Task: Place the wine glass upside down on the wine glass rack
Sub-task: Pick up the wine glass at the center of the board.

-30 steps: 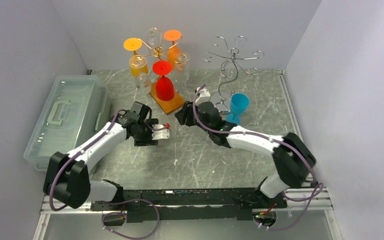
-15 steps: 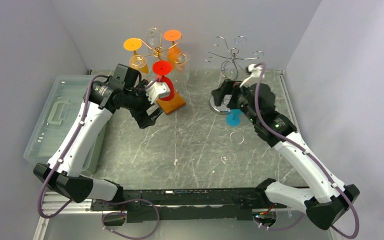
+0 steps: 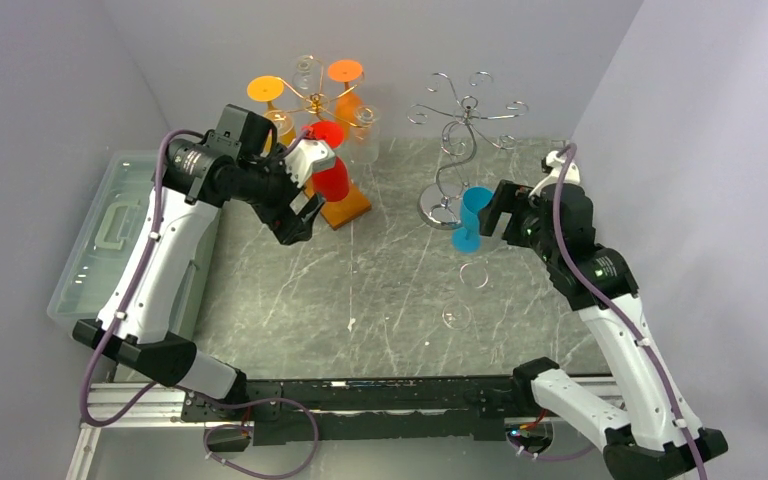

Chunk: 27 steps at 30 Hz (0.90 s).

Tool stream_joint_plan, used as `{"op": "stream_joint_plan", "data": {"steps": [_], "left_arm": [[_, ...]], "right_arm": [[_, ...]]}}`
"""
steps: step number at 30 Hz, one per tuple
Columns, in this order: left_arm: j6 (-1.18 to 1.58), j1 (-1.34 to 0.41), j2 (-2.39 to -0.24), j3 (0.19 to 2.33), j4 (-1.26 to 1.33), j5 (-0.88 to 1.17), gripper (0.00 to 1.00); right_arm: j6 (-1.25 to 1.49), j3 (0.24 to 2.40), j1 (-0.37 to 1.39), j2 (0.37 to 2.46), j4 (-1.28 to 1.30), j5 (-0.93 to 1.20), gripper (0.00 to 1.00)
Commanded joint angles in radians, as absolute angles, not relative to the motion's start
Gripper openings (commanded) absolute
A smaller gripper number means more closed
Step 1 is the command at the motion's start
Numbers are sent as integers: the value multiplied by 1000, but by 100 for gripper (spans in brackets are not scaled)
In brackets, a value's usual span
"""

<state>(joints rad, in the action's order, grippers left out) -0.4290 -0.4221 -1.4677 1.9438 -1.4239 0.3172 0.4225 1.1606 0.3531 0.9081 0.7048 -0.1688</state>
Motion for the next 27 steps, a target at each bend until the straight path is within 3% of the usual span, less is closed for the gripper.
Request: {"op": "stream_joint_plan", "data": {"steps": [1, 4, 16, 27], "left_arm": [[-361, -419, -1468, 1920, -1412, 340, 99], [-355, -419, -1465, 1871, -1385, 334, 100], [-366, -420, -1490, 1814, -1345, 359, 99], [-360, -420, -1493, 1803, -1324, 397, 100]], "right_arm": [[421, 1216, 334, 912, 892, -82, 81], [451, 1212, 334, 895, 1008, -53, 68], [487, 1068, 336, 815, 1050, 147, 61], [468, 1008, 336, 885, 965, 75, 57]]}}
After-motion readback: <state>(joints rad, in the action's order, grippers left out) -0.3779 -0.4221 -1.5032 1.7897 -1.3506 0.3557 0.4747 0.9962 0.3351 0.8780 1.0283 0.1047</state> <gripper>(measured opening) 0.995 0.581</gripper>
